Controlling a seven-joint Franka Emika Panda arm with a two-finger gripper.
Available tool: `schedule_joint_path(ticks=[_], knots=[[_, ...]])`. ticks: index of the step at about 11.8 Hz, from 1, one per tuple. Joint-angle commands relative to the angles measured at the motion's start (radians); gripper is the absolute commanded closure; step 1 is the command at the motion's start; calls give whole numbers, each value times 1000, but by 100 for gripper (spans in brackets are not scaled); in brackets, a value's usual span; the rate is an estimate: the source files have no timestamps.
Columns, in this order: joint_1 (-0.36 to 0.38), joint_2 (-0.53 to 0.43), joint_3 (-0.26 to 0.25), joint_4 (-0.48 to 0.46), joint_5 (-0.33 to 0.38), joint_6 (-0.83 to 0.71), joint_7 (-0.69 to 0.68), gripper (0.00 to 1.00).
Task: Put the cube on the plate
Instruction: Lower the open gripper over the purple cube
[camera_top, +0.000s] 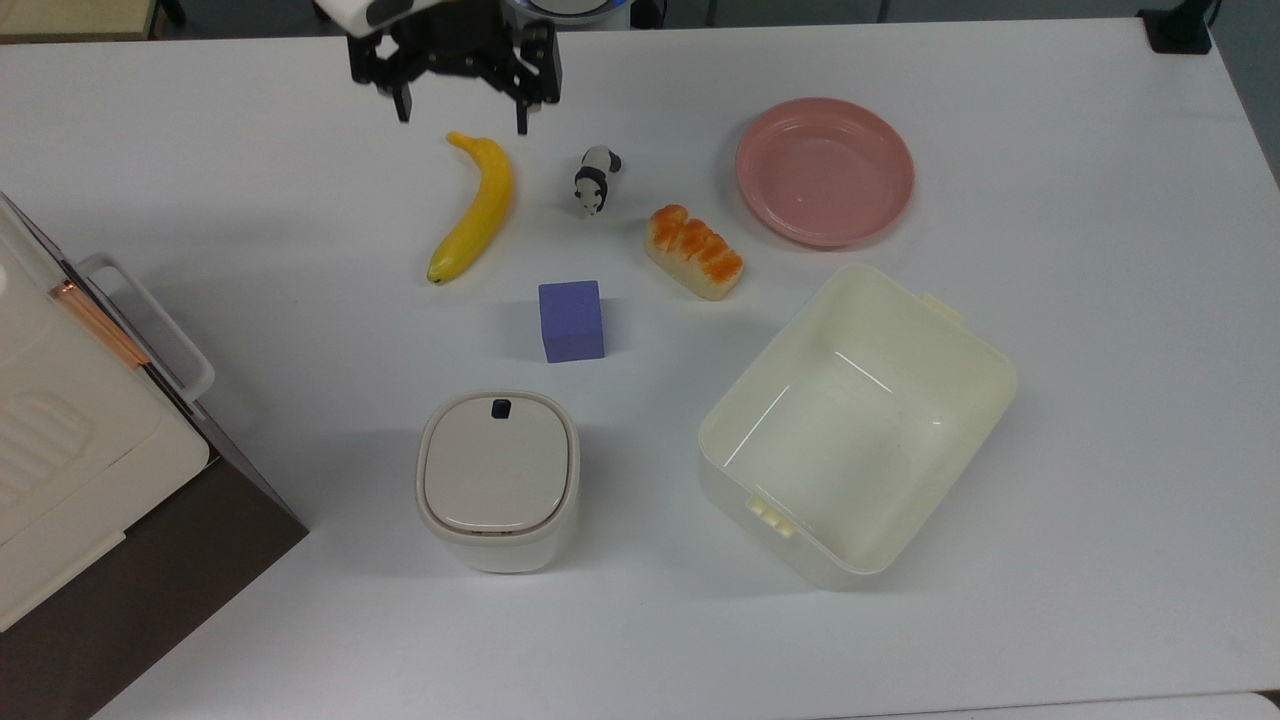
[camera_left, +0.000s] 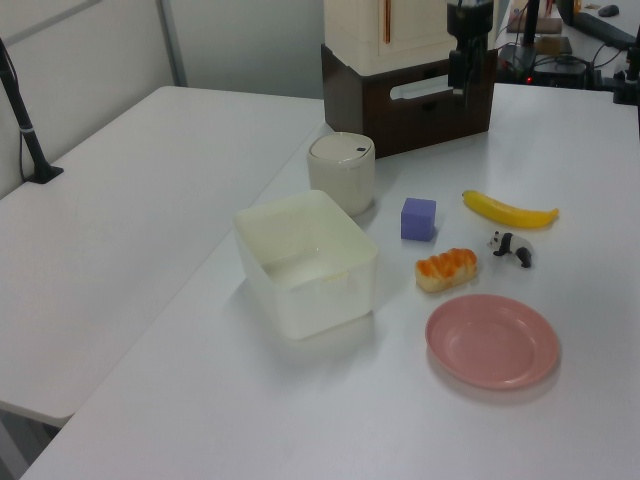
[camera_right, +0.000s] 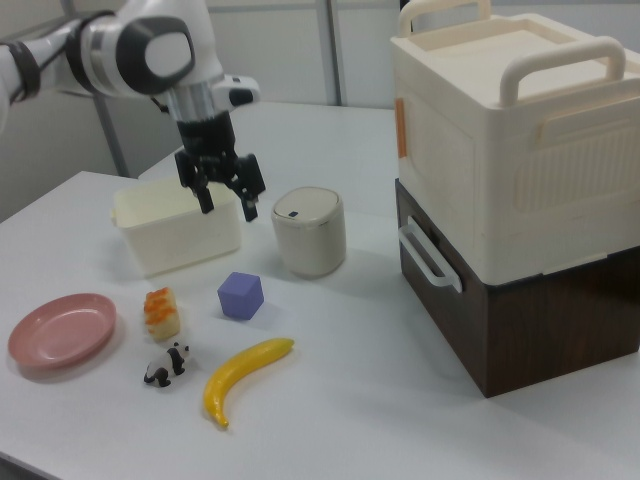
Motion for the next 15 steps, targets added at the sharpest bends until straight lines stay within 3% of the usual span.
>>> schedule_joint_path(ticks=[1,11,15], knots=[[-2,8,-5,-115,8,120,-11,0],[81,223,24,-132,15,323,5,0],[79,292,45,-128,5,423,48,0]])
